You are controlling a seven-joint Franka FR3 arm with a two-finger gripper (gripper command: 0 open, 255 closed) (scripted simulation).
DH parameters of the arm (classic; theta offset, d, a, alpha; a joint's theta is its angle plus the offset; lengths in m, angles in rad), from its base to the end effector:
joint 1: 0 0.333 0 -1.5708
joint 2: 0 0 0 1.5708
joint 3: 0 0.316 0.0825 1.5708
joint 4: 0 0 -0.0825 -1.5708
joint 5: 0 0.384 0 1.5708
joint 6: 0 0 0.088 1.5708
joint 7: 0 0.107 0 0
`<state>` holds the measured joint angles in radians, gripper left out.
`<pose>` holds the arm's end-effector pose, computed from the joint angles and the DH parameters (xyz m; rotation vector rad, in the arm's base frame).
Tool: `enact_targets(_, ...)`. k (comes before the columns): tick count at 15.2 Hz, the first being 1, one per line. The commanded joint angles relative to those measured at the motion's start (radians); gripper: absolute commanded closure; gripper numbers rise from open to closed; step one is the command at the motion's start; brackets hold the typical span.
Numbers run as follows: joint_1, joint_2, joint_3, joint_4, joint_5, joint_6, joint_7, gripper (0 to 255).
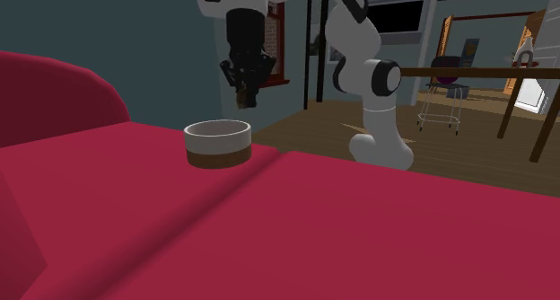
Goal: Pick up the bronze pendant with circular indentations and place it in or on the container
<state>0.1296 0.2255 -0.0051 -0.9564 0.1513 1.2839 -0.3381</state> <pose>0.5661 0.0908 0.7483 -2.9082 -0.7629 -0.1752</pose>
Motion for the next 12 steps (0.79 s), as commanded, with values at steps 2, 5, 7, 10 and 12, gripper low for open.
enact_targets(2, -0.053, -0.025, -0.027, -0.036, 0.014, 0.0, -0.077, 255)
enact_targets(5, -0.102, -0.031, -0.055, -0.046, 0.026, -0.007, -0.149, 255)
enact_targets(7, -0.136, -0.027, -0.073, -0.042, 0.034, -0.015, -0.197, 255)
enact_targets(10, -0.187, -0.008, -0.101, -0.018, 0.048, -0.034, -0.268, 255)
enact_targets(12, -0.209, -0.012, -0.114, -0.04, 0.051, -0.021, -0.304, 255)
